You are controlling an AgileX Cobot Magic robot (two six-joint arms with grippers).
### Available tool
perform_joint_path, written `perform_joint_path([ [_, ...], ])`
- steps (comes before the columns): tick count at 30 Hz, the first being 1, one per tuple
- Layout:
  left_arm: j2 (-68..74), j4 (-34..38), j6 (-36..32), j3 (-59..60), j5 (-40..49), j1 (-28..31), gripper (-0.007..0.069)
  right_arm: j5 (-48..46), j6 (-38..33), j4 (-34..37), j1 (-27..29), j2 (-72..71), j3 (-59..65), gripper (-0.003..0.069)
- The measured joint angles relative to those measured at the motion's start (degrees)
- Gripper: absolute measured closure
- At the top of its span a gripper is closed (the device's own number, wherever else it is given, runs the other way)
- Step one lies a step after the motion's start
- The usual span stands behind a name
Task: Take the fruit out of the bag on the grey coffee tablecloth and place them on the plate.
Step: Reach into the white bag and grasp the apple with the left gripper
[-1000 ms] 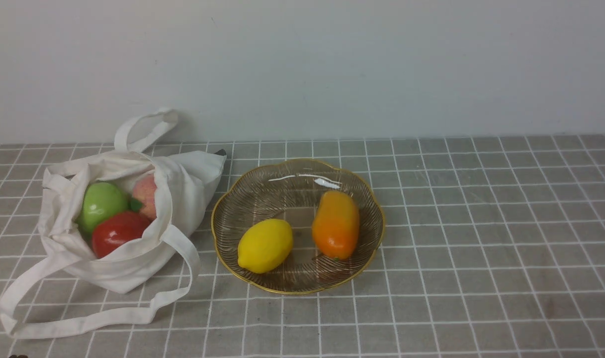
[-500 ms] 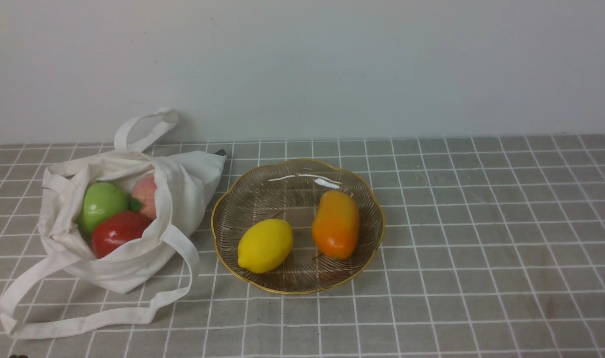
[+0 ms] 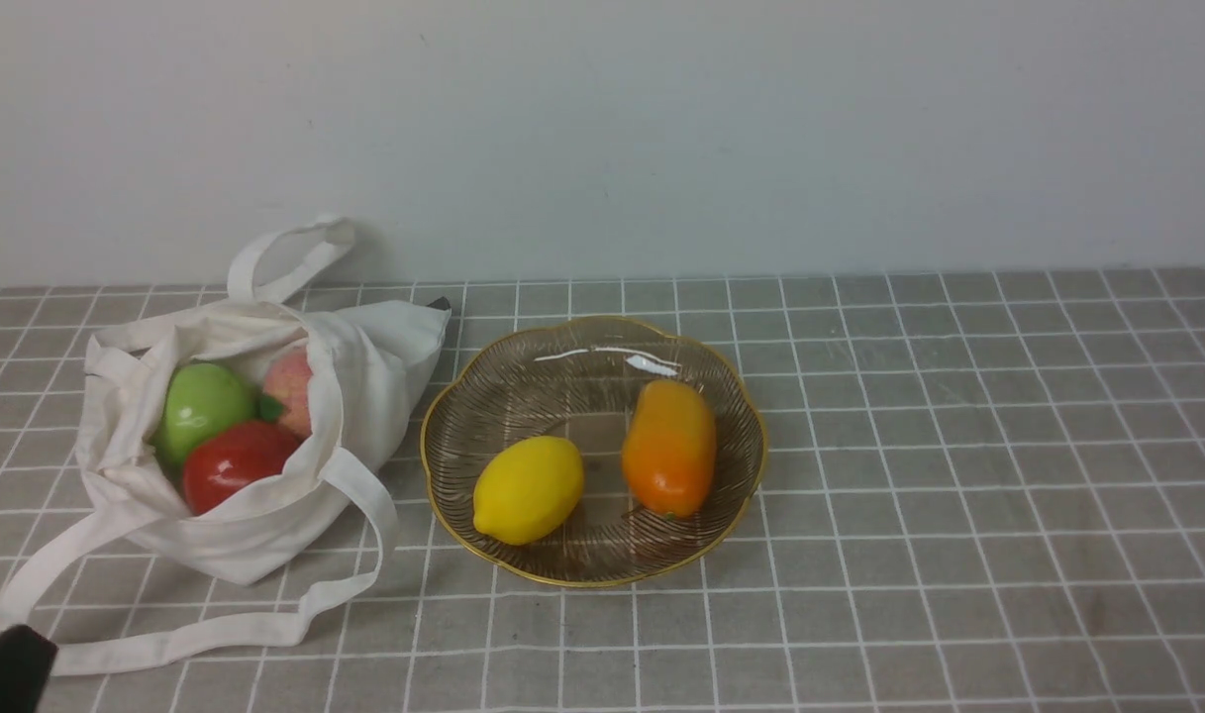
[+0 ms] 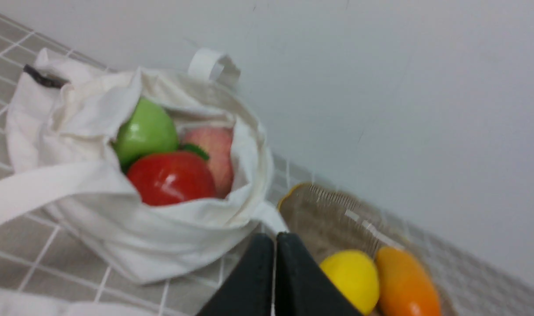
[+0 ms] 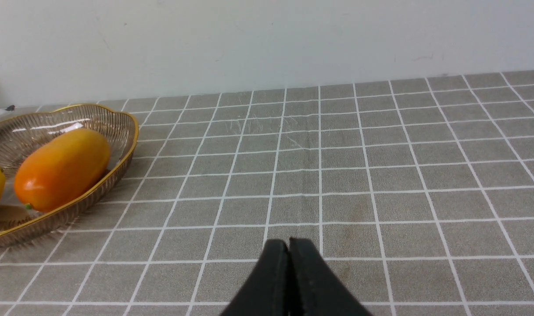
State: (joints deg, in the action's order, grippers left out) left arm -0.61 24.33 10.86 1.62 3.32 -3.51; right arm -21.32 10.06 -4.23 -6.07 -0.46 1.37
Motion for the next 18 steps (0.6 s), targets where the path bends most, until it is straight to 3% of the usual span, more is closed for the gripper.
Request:
perform_joint_path([
  [4,0.0,2.5,0.3,-0.1,-17.0,0.0,0.0632,0.0,0.0,0.0,0.0,0.0,0.0,0.0673],
  [6,0.0,2.7,0.3,-1.7,-20.8,0.0,0.0632,0.0,0.0,0.0,0.0,0.0,0.0,0.0673],
  [9,1.0,1.0,-1.0,-8.2,-19.8,0.0,0.0632,0.0,0.0,0.0,0.0,0.0,0.0,0.0673],
  [15,16.5,-6.8,-4.9,-28.7,8.0,0.0,0.0632,0.0,0.0,0.0,0.0,0.0,0.0,0.0673],
  [16,23.3,-8.2,-5.3,-34.7,18.0,0.0,0.0632,0.0,0.0,0.0,0.0,0.0,0.0,0.0673],
  [18,31.1,-9.8,-6.1,-39.3,28.4,0.0,0.0632,0.0,0.0,0.0,0.0,0.0,0.0,0.0673],
])
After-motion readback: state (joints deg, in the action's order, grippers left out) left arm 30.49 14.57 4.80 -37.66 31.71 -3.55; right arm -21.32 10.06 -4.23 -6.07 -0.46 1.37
